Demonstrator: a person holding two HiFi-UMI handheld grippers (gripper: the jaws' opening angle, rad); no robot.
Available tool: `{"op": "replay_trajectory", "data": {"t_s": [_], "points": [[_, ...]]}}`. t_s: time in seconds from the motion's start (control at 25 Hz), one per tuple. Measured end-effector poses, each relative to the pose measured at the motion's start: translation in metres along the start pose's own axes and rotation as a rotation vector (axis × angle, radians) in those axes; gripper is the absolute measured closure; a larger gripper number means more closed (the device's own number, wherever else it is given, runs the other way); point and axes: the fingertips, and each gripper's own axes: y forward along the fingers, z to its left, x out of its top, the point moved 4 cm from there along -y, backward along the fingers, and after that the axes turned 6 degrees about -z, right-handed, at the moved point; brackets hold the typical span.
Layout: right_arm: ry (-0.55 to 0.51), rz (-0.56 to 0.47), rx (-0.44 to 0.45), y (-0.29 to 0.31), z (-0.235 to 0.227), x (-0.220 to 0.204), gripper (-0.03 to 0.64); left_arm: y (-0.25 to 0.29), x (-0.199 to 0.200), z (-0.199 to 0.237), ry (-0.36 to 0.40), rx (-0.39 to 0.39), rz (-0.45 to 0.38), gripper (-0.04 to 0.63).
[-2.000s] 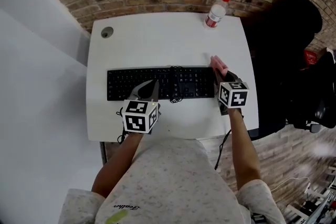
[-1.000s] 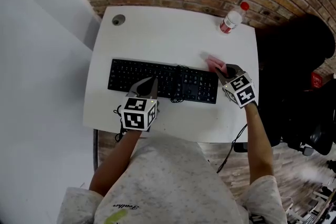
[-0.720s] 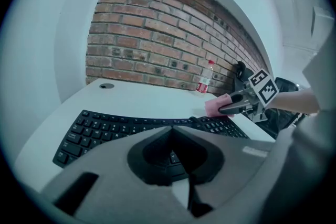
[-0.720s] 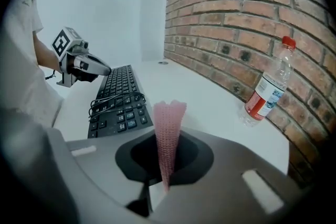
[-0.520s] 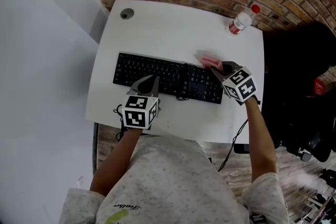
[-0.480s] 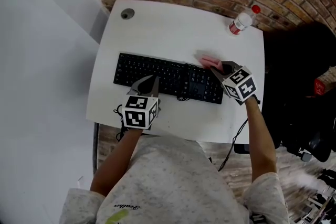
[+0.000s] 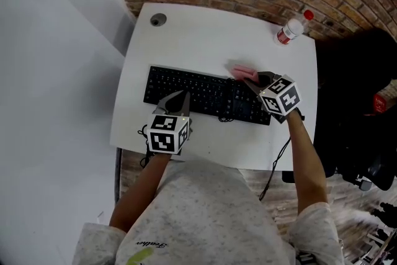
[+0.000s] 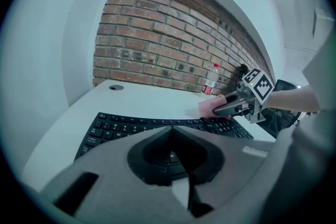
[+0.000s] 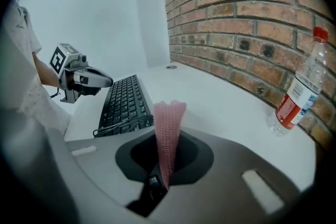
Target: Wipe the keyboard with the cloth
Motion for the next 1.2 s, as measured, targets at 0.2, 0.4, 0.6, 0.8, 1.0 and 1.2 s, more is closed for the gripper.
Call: {"op": "replay_trajectory", "data": {"t_s": [0.2,0.4,0.6,0.8,1.0,1.2], "points": [[-0.004,-0.01,0.024,0.014,0.009,0.016,0.592,-0.004,0.003,0.011,-0.003,-0.001,0.001,0.603],[-0.033,0.014,0.066,0.029,0.018,0.03,0.592,-0.008,0.003,0.02,-0.003,0.004,0.0,0.603],[-0.051,0.027,0.098,0.042,0.027,0.045,0.592,-0.014,0.003,0.03,-0.009,0.014,-0.002,0.603],[-0.076,0.05,0.129,0.061,0.04,0.056,0.592,-0.023,0.002,0.044,-0.016,0.032,-0.009,0.603],[-0.091,0.056,0.159,0.08,0.055,0.068,0.592,-0.031,0.002,0.057,-0.026,0.052,-0.011,0.603],[-0.092,0.042,0.182,0.096,0.07,0.082,0.592,-0.039,0.001,0.069,-0.036,0.069,-0.021,0.603]]}}
